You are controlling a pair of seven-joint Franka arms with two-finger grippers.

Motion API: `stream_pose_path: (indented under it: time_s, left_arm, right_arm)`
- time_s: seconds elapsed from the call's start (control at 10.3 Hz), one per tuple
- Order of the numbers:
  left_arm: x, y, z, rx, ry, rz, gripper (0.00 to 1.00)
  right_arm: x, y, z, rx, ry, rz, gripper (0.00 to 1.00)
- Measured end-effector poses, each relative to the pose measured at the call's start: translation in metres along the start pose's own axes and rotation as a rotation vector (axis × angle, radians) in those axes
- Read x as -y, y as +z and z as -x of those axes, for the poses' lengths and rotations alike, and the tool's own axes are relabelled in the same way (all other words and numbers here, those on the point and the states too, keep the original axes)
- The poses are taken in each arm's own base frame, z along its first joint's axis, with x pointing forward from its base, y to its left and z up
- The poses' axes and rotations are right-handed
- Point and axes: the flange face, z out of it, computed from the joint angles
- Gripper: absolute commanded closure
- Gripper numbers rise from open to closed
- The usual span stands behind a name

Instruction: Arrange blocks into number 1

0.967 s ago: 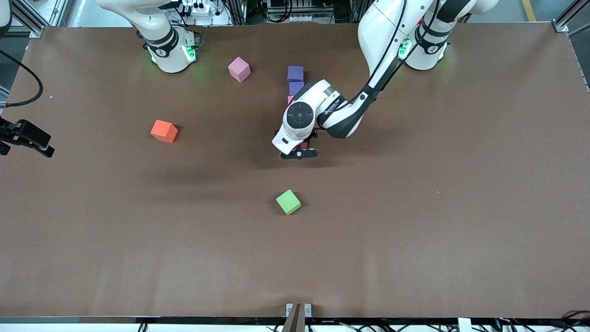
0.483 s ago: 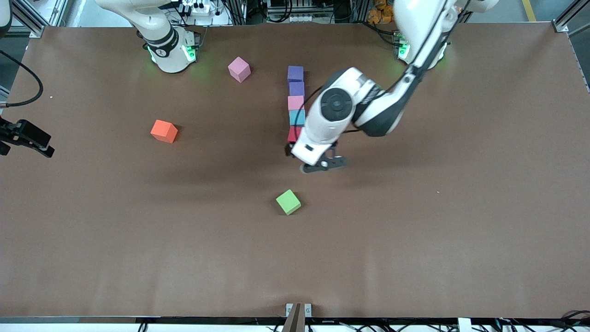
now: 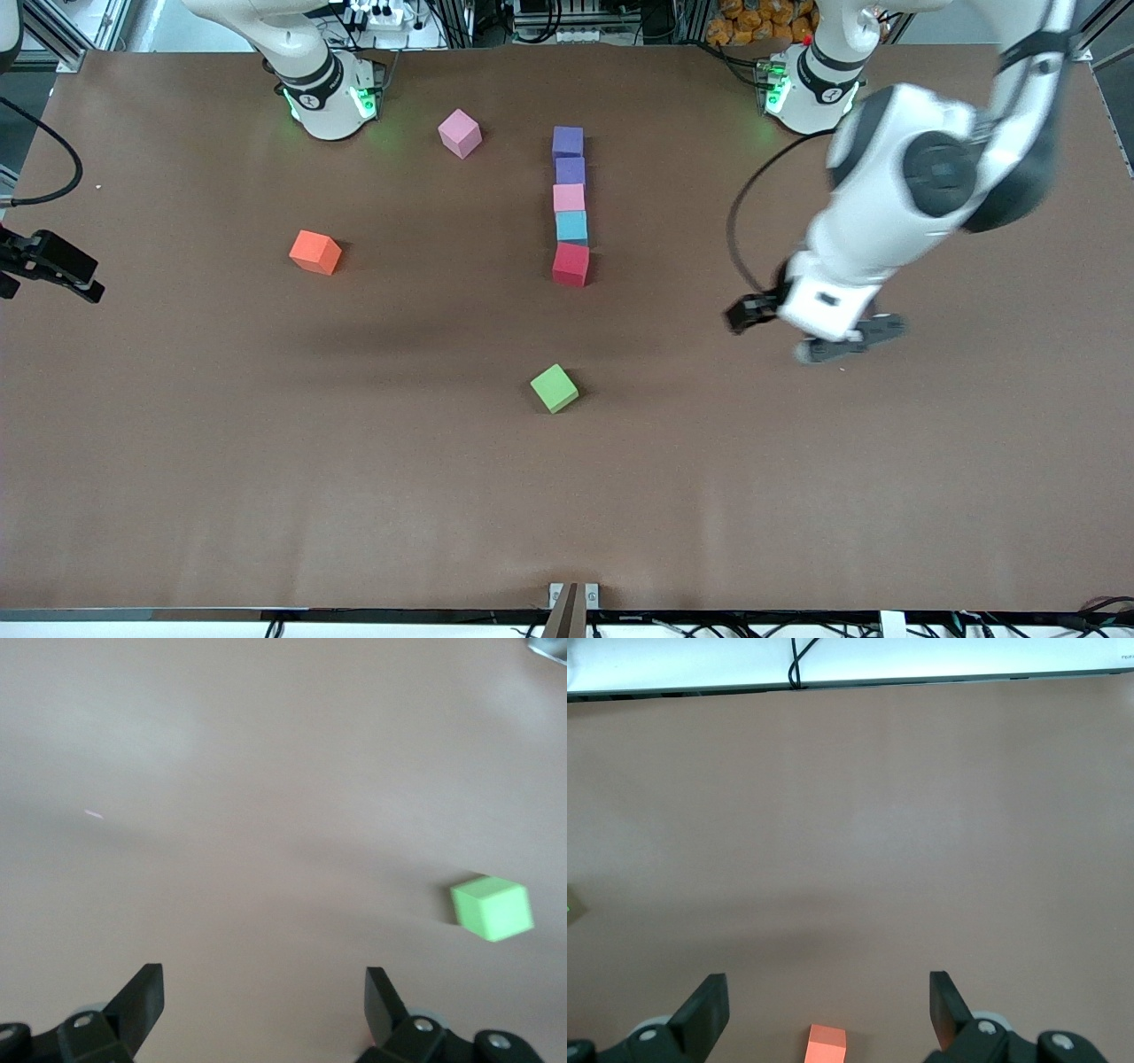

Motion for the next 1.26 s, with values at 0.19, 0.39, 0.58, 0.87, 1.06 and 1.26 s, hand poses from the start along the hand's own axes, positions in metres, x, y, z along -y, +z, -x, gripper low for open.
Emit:
stream_pose_path:
  time_s: [0.19, 0.39, 0.58, 0.87, 1.06, 1.26]
  left_arm:
    - [0.070, -0.043, -0.010, 0.005, 0.000, -0.027, 0.00]
    - [0.115, -0.093, 0.001, -0.013, -0.051, -0.041, 0.00]
    - [0.154, -0.144, 0.020, -0.060, -0.042, -0.045, 0.00]
    - [0.197, -0.187, 0.034, -0.124, 0.061, -0.054, 0.00]
    - [0.202, -0.186, 0.034, -0.114, 0.114, -0.060, 0.00]
    - [0.191, -0.182, 0.035, -0.108, 0.155, -0.068, 0.00]
  right_arm:
    - [-0.001, 0.000, 0.000, 0.000, 0.001, 0.000, 0.00]
    - [-0.001, 0.002, -0.001, 0.003, 0.002, 0.001, 0.00]
    - [-0.001, 0.004, -0.001, 0.006, 0.001, 0.001, 0.00]
    - [0.000, 0.004, -0.001, 0.010, 0.001, 0.001, 0.00]
    - [0.000, 0.004, 0.001, 0.026, 0.001, 0.001, 0.00]
    - [0.000, 0.003, 0.002, 0.033, 0.000, 0.001, 0.00]
